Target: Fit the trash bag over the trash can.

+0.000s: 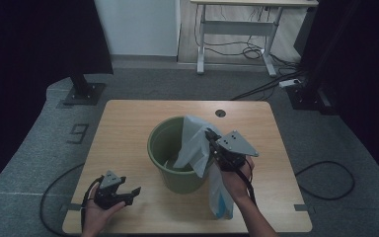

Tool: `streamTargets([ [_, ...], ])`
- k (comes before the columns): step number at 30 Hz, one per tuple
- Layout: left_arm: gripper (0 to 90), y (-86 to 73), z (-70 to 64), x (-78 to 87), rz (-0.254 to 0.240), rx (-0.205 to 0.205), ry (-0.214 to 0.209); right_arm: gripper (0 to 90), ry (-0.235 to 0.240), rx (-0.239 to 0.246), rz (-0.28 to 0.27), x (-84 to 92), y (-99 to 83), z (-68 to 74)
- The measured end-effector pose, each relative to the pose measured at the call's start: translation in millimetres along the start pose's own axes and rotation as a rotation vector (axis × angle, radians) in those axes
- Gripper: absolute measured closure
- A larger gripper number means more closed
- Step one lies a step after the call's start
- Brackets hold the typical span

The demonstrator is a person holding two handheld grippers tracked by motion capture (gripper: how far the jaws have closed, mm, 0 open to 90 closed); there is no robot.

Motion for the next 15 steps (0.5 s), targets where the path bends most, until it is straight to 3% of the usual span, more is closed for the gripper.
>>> streamTargets([
  [9, 25.4, -1.2, 0.4, -1.2, 0.006, 0.002, -0.001, 88.5, 0.027, -0.028, 0.012, 4.4, -16.3, 2.7],
  [15, 25.4, -1.2, 0.5, -0.8, 0.004, 0.005, -0.004, 88.4, 0.076, -0.036, 0.015, 15.8, -28.7, 15.2],
])
Point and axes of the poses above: each handheld gripper's, and its own axes: x roughly backward along the jaws, y roughly out of its top, z roughly to its left, the point moved 3 cm from there along -x, roughly forward along the jaws, and after that the axes turned 1 degree about -x, right-handed, at the moved point
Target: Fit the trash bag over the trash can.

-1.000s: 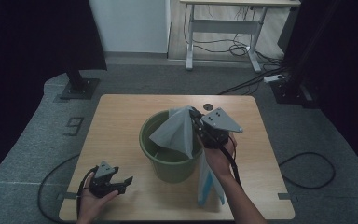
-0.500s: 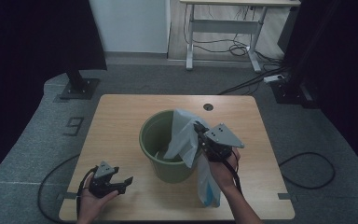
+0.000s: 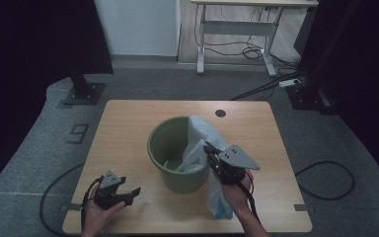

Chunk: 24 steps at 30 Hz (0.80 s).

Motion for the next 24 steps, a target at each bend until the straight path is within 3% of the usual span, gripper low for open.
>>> streamTargets([
  [6, 25.4, -0.6, -0.6, -0.9, 0.002, 0.002, -0.004, 85.4, 0.073, 0.013, 0.004, 7.4, -7.4, 15.9],
  [7, 25.4, -1.1, -0.6, -1.6, 0.004, 0.004, -0.005, 80.9, 0.11, -0.009, 0.01, 8.4, -10.2, 16.3],
  [8, 25.4, -1.1, -0.6, -1.6, 0.004, 0.004, -0.005, 80.9, 0.11, -0.009, 0.01, 8.4, -10.2, 16.3],
  [11, 25.4, -1.6, 0.4, -2.4, 0.009, 0.003, -0.005, 67.3, 0.135, -0.002, 0.003, 13.7, -13.3, 15.5],
  [12, 25.4, -1.8, 0.8, -2.5, 0.009, 0.004, -0.004, 57.3, 0.136, -0.012, -0.026, 23.4, -13.7, 13.8],
  [13, 25.4, -2.0, 1.3, -2.6, 0.008, 0.006, -0.004, 57.3, 0.136, -0.012, -0.026, 23.4, -13.7, 13.8],
  [14, 25.4, -2.1, 1.6, -2.7, 0.008, 0.008, -0.004, 49.6, 0.134, -0.038, -0.061, 35.5, -14.5, 11.6],
  [15, 25.4, -2.3, 1.8, -2.8, 0.008, 0.009, -0.003, 49.6, 0.134, -0.038, -0.061, 35.5, -14.5, 11.6],
  [16, 25.4, -2.4, 1.9, -3.0, 0.008, 0.01, -0.002, 44.9, 0.115, -0.048, -0.083, 47.0, -16.7, 9.2],
  [19, 25.4, -2.4, 0.9, -3.5, 0.011, 0.007, -0.002, 42.1, 0.133, -0.075, -0.083, 55.6, -20.8, 6.6],
  [24, 25.4, -2.2, 0.3, -3.1, 0.012, 0.003, -0.002, 37.7, 0.07, -0.066, -0.05, 75.4, -41.6, -1.4],
])
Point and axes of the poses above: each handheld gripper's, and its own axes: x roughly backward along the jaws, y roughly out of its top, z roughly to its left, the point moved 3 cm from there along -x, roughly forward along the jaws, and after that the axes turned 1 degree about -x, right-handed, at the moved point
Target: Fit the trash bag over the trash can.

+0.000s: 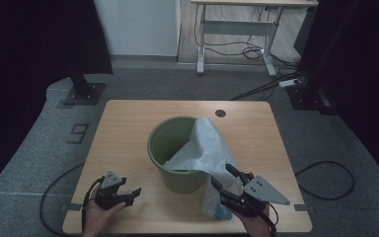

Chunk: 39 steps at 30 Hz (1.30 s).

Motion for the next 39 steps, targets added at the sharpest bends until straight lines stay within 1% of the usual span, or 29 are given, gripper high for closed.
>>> streamTargets([
  [1, 25.4, 0.1, 0.3, -0.4, 0.001, 0.001, 0.001, 36.1, -0.045, -0.011, 0.02, 7.5, -12.4, -6.7],
  [4, 25.4, -0.7, -0.5, -2.9, 0.012, -0.004, 0.002, 34.6, -0.083, -0.069, 0.065, 11.3, -32.8, -17.2],
  [5, 25.4, -0.8, -1.2, -3.4, 0.014, -0.006, 0.004, 34.6, -0.088, -0.084, 0.077, 11.3, -38.9, -19.9],
  [6, 25.4, -0.8, -1.2, -3.4, 0.014, -0.006, 0.004, 34.6, -0.088, -0.084, 0.077, 11.3, -38.9, -19.9],
  [7, 25.4, -0.7, -1.8, -3.4, 0.013, -0.008, 0.008, 34.6, -0.093, -0.098, 0.083, 10.9, -44.4, -22.4],
  [8, 25.5, 0.0, -2.4, -2.5, 0.009, -0.012, 0.017, 34.7, -0.109, -0.119, 0.098, 9.1, -53.6, -27.6],
  [9, 25.5, 0.5, -2.5, -1.8, 0.005, -0.013, 0.019, 35.0, -0.103, -0.141, 0.104, 7.6, -57.4, -29.9],
  [13, 25.7, 1.6, -2.3, 0.0, -0.003, -0.009, 0.022, 38.2, -0.104, -0.164, 0.119, 2.9, -66.2, -34.2],
  [14, 25.7, 1.8, -2.1, 0.4, -0.007, -0.006, 0.031, 43.5, -0.099, -0.18, 0.127, 0.6, -70.8, -36.5],
  [15, 25.7, 1.8, -2.1, 0.4, -0.007, -0.006, 0.031, 43.5, -0.099, -0.18, 0.127, 0.6, -70.8, -36.5],
  [17, 25.7, 2.4, -2.2, 0.7, -0.01, -0.001, 0.036, 51.9, -0.094, -0.19, 0.128, -1.0, -74.3, -37.5],
  [18, 25.7, 2.8, -2.6, 1.0, -0.011, -0.002, 0.036, 63.5, -0.077, -0.21, 0.124, -2.3, -75.4, -38.9],
  [19, 25.7, 3.4, -3.6, 1.2, -0.015, -0.002, 0.036, 63.5, -0.077, -0.21, 0.124, -2.3, -75.4, -38.9],
  [20, 25.7, 4.2, -4.6, 1.9, -0.016, -0.006, 0.036, 69.7, -0.076, -0.214, 0.124, -2.9, -74.9, -39.5],
  [21, 25.7, 6.5, -6.8, 3.9, -0.028, -0.012, 0.043, 78.7, -0.089, -0.202, 0.122, -3.4, -72.4, -41.4],
  [22, 25.7, 6.5, -6.8, 3.9, -0.028, -0.012, 0.043, 78.7, -0.089, -0.202, 0.122, -3.4, -72.4, -41.4],
  [25, 25.8, 12.7, -11.9, 9.4, -0.05, -0.029, 0.105, 88.0, -0.104, -0.184, 0.117, -2.1, -64.2, -49.8],
  [26, 25.8, 15.1, -14.6, 11.3, -0.058, -0.035, 0.105, 88.4, -0.111, -0.181, 0.108, -1.0, -60.4, -54.2],
  [27, 25.7, 17.3, -17.2, 13.3, -0.068, -0.041, 0.102, 88.6, -0.113, -0.185, 0.099, -0.1, -56.1, -58.4],
  [28, 25.7, 21.1, -21.8, 17.5, -0.082, -0.05, 0.091, 88.7, -0.118, -0.184, 0.076, 1.8, -46.0, -64.8],
  [29, 25.7, 21.1, -21.8, 17.5, -0.082, -0.05, 0.091, 88.7, -0.118, -0.184, 0.076, 1.8, -46.0, -64.8],
  [30, 25.7, 22.7, -23.3, 20.1, -0.087, -0.053, 0.085, 88.7, -0.118, -0.174, 0.048, 3.2, -34.8, -67.6],
  [31, 25.7, 24.2, -24.5, 22.9, -0.095, -0.049, 0.079, 88.7, -0.118, -0.174, 0.048, 3.2, -34.8, -67.6],
  [34, 28.7, 28.7, -27.8, 34.3, -0.124, -0.051, 0.058, 88.7, -0.105, -0.149, 0.011, 2.6, -18.3, -67.1],
  [35, 31.0, 30.7, -29.5, 38.9, -0.134, -0.057, 0.046, 88.7, -0.086, -0.134, -0.01, 1.4, -8.1, -65.5],
  [36, 31.3, 35.5, -33.7, 49.7, -0.157, -0.067, 0.025, 88.7, -0.078, -0.126, -0.023, 1.2, -3.2, -64.4],
  [37, 31.8, 38.1, -36.1, 55.6, -0.171, -0.069, 0.011, 88.7, -0.069, -0.12, -0.037, 1.0, 1.5, -63.4],
  [38, 32.0, 38.1, -36.1, 55.6, -0.171, -0.069, 0.011, 88.7, -0.069, -0.12, -0.037, 1.0, 1.5, -63.4],
  [39, 32.0, 40.9, -38.3, 61.3, -0.186, -0.071, -0.006, 88.7, -0.062, -0.117, -0.047, 0.8, 5.8, -62.3],
])
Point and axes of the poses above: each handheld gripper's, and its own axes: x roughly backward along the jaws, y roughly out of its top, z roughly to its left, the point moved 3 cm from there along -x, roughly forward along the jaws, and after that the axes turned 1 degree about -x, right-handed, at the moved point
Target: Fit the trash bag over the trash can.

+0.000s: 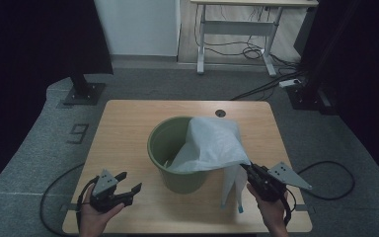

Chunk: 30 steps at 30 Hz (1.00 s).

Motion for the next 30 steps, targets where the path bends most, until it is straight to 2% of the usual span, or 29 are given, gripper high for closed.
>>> streamTargets([
  [1, 32.3, 4.0, -1.9, 4.6, -0.015, 0.002, -0.018, 88.7, 0.008, 0.006, -0.009, -0.7, 3.6, 1.3],
  [2, 33.0, 11.6, -5.9, 11.8, -0.042, 0.004, -0.064, 88.7, 0.02, 0.006, -0.019, -2.6, 9.3, 3.5],
  [3, 33.1, 11.6, -5.9, 11.8, -0.042, 0.004, -0.064, 88.7, 0.02, 0.006, -0.019, -2.6, 9.3, 3.5],
  [5, 33.1, 18.7, -11.0, 15.6, -0.057, -0.002, -0.105, 88.7, 0.031, 0.012, -0.02, -5.1, 13.6, 5.4],
  [10, 32.2, 37.2, -24.9, 14.6, -0.081, -0.034, -0.192, 88.7, 0.05, 0.036, -0.013, -10.3, 22.8, 10.4],
  [11, 32.0, 46.2, -31.1, 12.3, -0.087, -0.053, -0.21, 88.7, 0.062, 0.041, -0.012, -12.2, 26.8, 12.8],
  [16, 32.0, 64.3, -44.2, 6.1, -0.097, -0.103, -0.23, 88.7, 0.084, 0.062, -0.006, -16.6, 34.7, 20.3],
  [17, 32.2, 72.6, -50.7, 0.8, -0.097, -0.128, -0.233, 88.7, 0.088, 0.075, 0.001, -19.2, 37.4, 24.8],
  [20, 32.2, 79.9, -57.6, -6.1, -0.089, -0.15, -0.236, 88.7, 0.086, 0.085, 0.01, -21.8, 38.8, 28.3],
  [23, 32.4, 88.9, -67.4, -17.9, -0.071, -0.179, -0.221, 88.7, 0.095, 0.083, 0.015, -25.3, 38.8, 32.3],
  [24, 33.0, 91.5, -70.2, -21.5, -0.065, -0.188, -0.212, 88.6, 0.112, 0.088, 0.01, -27.2, 38.0, 34.7],
  [26, 34.5, 96.6, -75.2, -27.2, -0.065, -0.196, -0.204, 88.6, 0.123, 0.088, 0.01, -29.0, 37.6, 36.6],
  [30, 35.2, 104.9, -83.5, -37.1, -0.061, -0.204, -0.216, 88.6, 0.128, 0.088, 0.017, -32.0, 37.7, 39.2],
])
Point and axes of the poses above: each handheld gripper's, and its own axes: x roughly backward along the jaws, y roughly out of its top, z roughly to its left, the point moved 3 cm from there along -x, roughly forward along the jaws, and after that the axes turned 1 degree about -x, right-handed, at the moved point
